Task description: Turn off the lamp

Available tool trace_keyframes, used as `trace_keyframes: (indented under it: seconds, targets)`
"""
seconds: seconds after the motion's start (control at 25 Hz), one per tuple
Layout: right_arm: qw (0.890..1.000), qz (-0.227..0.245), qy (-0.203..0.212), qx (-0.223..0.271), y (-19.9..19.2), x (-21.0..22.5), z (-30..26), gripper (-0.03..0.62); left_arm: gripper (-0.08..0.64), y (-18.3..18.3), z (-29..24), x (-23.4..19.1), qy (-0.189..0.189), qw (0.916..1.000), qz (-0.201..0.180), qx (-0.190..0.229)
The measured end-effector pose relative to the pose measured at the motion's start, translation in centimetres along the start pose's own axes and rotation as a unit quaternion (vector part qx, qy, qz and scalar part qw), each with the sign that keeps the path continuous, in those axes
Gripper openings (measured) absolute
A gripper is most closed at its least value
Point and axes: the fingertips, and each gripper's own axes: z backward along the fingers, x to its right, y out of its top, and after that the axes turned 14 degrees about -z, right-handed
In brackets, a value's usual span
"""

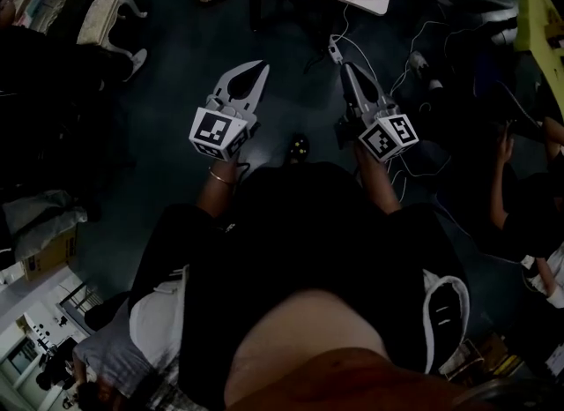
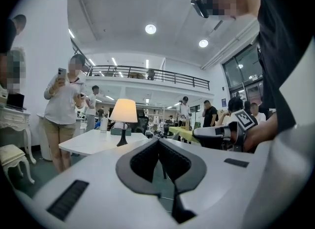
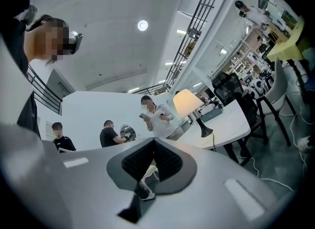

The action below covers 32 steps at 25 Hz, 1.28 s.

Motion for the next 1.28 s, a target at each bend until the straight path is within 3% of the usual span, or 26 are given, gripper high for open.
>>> trace_keyframes:
  seconds: [0.44, 0.84, 1.28]
  targets:
    - [0.999, -0.002, -0.032, 0.018, 1.4, 3.2, -0.2, 0.002, 0.006, -0.3, -4.3, -0.9, -0.031, 0.9995, -0.004, -0.008]
    - [0.996, 0.005, -0.078, 0.043, 0.1, 3.7, -3.5, 0.002, 0.006, -1.9, -5.4, -5.8, -0.07, 0.9973, -0.015, -0.016]
    - [0.985, 0.008, -0.149, 0.089, -1.8, 4.4, -8.5, 0.002, 0.007, -3.8, -8.6, -10.8, -0.171, 0.9851, -0.005, -0.02]
